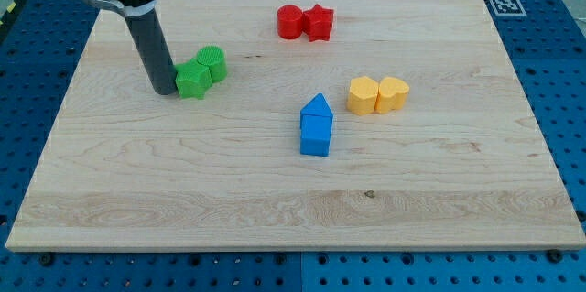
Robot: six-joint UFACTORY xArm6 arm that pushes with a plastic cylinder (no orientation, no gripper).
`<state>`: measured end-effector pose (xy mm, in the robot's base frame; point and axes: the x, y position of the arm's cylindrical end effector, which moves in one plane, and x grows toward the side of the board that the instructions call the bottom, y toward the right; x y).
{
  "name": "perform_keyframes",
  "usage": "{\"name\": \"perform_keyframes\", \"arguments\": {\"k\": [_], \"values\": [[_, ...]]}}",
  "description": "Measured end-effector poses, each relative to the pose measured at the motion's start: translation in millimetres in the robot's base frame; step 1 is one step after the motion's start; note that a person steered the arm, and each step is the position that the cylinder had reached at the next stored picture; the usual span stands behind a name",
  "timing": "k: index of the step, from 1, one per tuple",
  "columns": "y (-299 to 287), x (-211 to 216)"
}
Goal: Push the blue cube to center
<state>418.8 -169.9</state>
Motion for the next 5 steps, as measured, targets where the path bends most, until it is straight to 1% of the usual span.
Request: {"name": "perform_keyframes", "arguments": {"k": [1,2,4,5], "values": [[0,0],[0,21],[10,87],[50,111]]}}
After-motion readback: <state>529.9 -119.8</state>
